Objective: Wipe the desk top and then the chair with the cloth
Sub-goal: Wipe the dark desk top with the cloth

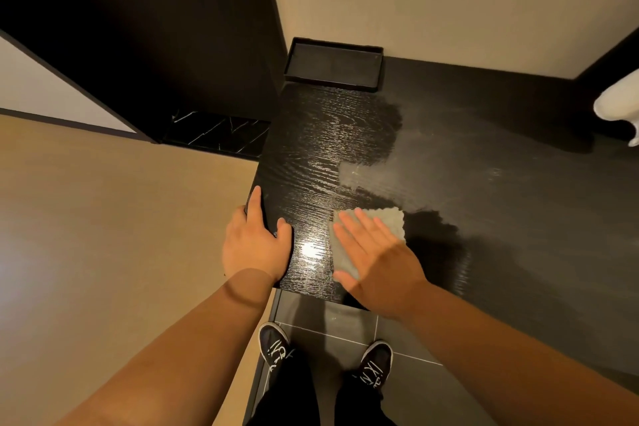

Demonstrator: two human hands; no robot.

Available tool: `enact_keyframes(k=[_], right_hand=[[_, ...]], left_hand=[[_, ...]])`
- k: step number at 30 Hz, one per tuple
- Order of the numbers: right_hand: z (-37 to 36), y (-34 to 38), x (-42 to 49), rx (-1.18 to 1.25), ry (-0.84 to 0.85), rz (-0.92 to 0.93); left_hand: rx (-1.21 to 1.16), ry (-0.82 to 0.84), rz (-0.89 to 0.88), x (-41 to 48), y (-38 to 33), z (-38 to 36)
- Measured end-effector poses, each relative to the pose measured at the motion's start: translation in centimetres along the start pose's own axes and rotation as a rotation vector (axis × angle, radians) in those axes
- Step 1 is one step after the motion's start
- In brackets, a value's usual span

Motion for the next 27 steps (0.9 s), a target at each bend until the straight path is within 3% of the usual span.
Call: enact_keyframes(k=[7, 10, 14, 21, 24, 27], right_hand=[[0.2, -0.9, 4.4, -0.014, 0.010, -0.198], [0.1, 0.1, 2.6, 0.034, -0.053, -0.137], [0.1, -0.1, 0.6, -0.001, 0.019, -0.040], [0.9, -0.7, 5.4, -0.033, 0.092, -0.193], [0.4, 0.2, 3.0, 0.015, -0.002, -0.142], [-0.2, 0.1, 1.0, 0.011, 0.020, -0.068]], left_hand=[[0.001, 0.007, -0.005, 0.1, 0.0, 0.0], [-0.010, 0.010, -0.002, 0.1, -0.1, 0.1], [-0.005, 0.000, 0.000, 0.0, -0.2, 0.0], [-0.012, 0.006, 0.006, 0.0, -0.1, 0.1], [-0.020, 0.008, 0.003, 0.0, -0.3, 0.2], [-0.026, 0.005, 0.002, 0.0, -0.3, 0.0]])
Point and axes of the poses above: each hand's wrist, its own x-axis towards the middle knuckle, its own z-axis out of the back of the hand, y = z × x, the point moved 2 cm from there along x, towards the middle knuckle, and after that the axes turned 6 degrees about z, right-handed, at the moved point
